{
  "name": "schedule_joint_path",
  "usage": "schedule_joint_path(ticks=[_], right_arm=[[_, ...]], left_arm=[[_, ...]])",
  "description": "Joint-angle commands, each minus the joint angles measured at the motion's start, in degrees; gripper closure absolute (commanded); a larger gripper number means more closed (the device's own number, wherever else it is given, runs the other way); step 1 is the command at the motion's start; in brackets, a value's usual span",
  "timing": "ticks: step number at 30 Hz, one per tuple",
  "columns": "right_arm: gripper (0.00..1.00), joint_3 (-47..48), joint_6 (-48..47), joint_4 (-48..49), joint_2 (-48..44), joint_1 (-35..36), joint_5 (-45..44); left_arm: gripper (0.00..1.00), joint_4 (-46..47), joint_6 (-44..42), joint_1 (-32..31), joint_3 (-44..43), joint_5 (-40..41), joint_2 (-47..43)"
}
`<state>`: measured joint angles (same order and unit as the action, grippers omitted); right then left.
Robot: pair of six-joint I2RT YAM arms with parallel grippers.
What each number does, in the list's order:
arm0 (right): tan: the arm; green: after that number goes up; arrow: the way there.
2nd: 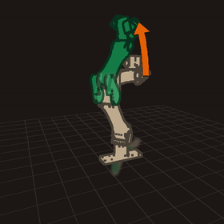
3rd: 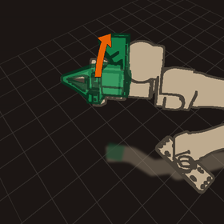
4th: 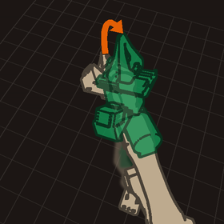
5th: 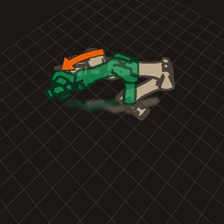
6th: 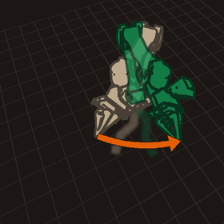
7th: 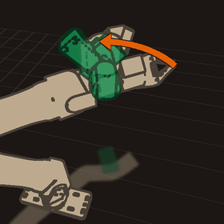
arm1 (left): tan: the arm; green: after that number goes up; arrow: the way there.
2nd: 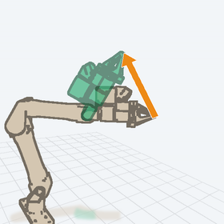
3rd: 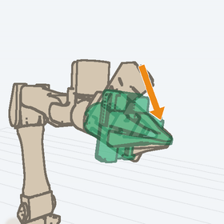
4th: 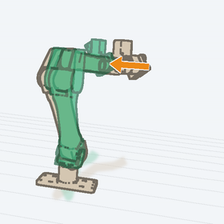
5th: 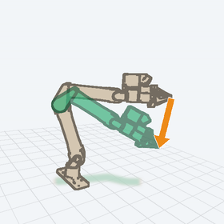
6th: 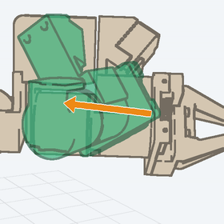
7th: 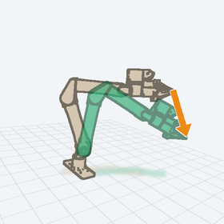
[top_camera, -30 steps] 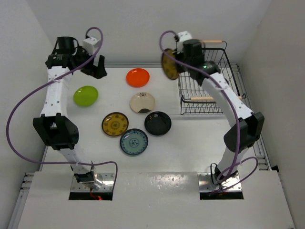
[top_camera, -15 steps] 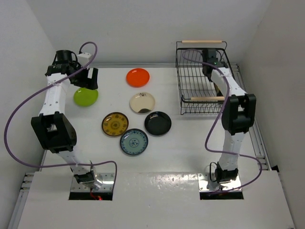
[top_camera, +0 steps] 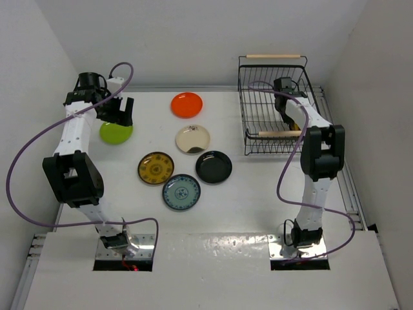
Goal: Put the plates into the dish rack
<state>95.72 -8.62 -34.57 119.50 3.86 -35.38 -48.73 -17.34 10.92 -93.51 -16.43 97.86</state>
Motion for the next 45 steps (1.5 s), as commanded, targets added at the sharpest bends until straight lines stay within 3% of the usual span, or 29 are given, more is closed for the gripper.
schedule_joint_path(ticks=[1, 4, 11, 13, 16, 22, 26, 33, 45], right_arm=[[1.0, -0.36, 2.46, -2.07, -2.88, -1.48, 2.85], [0.98, -0.01, 3.96, -3.75, -2.17, -2.45, 4.09], [0.76, 2.01, 4.58, -4.63, -3.05, -3.24, 4.7], [0.63, 2.53, 4.58, -4.63, -3.57, -3.16, 4.7], [0.55, 2.98, 4.4, -4.46, -4.1, -3.42, 4.35], [0.55, 3.68, 5.37, -5.42, -6.12, -3.59, 5.4], [0.68, 4.21, 6.95, -5.42, -6.56, -6.05, 5.67], [0.59, 3.59, 6.95, -6.13, -7.7, -6.58, 6.63], [0.61, 3.42, 14.59, -4.46, -15.61, -9.66, 15.77]], left_arm=[[0.02, 1.01, -0.23, -0.19, -0.09, 0.43, -2.06], [0.02, 1.01, -0.23, -0.19, -0.09, 0.43, -2.06], [0.02, 1.01, -0.76, -0.19, -0.09, 0.43, -1.54], [0.02, 1.01, -0.76, -0.19, -0.09, 0.43, -1.54], [0.02, 1.01, -0.76, -0.19, -0.09, 0.43, -1.54], [0.02, 1.01, -0.76, -0.19, -0.09, 0.96, -1.54], [0.02, 1.01, -0.76, -0.19, -0.09, 0.96, -1.54], [0.02, 1.01, -1.29, -0.19, -0.09, 0.96, -1.54], [0.02, 1.01, -1.29, -0.19, 0.44, 1.48, -1.54]])
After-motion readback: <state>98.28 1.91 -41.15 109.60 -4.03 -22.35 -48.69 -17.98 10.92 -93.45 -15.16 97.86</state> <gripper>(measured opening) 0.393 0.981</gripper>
